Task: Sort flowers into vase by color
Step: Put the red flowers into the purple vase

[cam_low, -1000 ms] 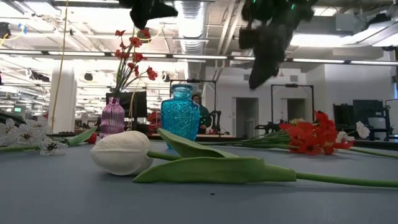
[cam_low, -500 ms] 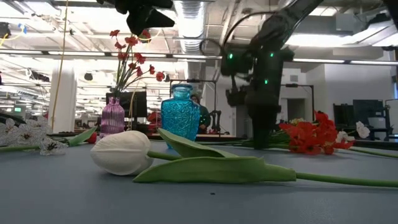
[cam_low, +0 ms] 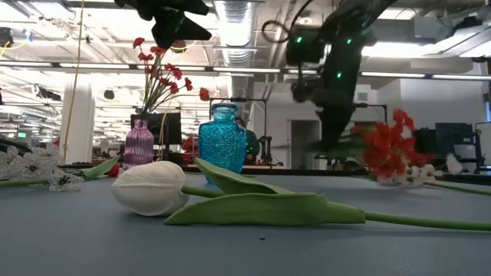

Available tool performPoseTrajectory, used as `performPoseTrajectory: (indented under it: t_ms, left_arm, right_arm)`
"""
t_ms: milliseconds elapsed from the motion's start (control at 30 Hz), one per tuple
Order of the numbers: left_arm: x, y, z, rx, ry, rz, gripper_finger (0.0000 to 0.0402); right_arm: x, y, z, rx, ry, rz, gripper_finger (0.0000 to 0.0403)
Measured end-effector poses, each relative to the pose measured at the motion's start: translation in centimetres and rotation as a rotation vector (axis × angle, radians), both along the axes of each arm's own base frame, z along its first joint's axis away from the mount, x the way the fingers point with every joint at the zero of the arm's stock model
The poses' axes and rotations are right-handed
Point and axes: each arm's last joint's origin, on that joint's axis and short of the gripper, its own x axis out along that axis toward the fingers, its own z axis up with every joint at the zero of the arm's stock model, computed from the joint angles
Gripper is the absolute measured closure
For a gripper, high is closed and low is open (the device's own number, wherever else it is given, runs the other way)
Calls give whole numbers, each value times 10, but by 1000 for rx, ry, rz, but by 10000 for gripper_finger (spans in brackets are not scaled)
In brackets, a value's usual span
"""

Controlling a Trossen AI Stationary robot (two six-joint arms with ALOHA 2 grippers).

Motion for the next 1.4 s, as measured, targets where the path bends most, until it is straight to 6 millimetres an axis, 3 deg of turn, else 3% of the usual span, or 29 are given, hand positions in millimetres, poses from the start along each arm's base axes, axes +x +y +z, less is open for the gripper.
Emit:
performPoseTrajectory:
  t_ms: [200, 367, 533, 667, 767, 900, 1133, 1400]
  left_arm:
    - [-7, 0, 9, -137, -45, 20, 142]
    - [-13, -1, 17, -374, -58, -129, 144]
    - [-13, -1, 20, -536, -66, -137, 145]
    - [-11, 2, 29, -750, -133, -86, 145]
    - [-10, 8, 33, -917, -151, -59, 145]
    - [-9, 14, 39, -1058, -202, -37, 145]
    - [6, 21, 39, -1311, -250, -1, 145]
    - [28, 22, 19, -1382, -203, 83, 145]
  right_arm:
    - [-25, -1, 59, -233, -184, -75, 357]
    - [-48, 9, 109, -469, -362, -22, 368]
    - [-61, 29, 155, -728, -525, 274, 366]
    - [-67, 49, 178, -1028, -502, 613, 355]
    - [-67, 61, 186, -1195, -455, 796, 355]
    - [-61, 73, 186, -1289, -421, 918, 358]
    - [-32, 86, 160, -1372, -219, 1183, 358]
    - [-3, 88, 146, -1415, -210, 1141, 358]
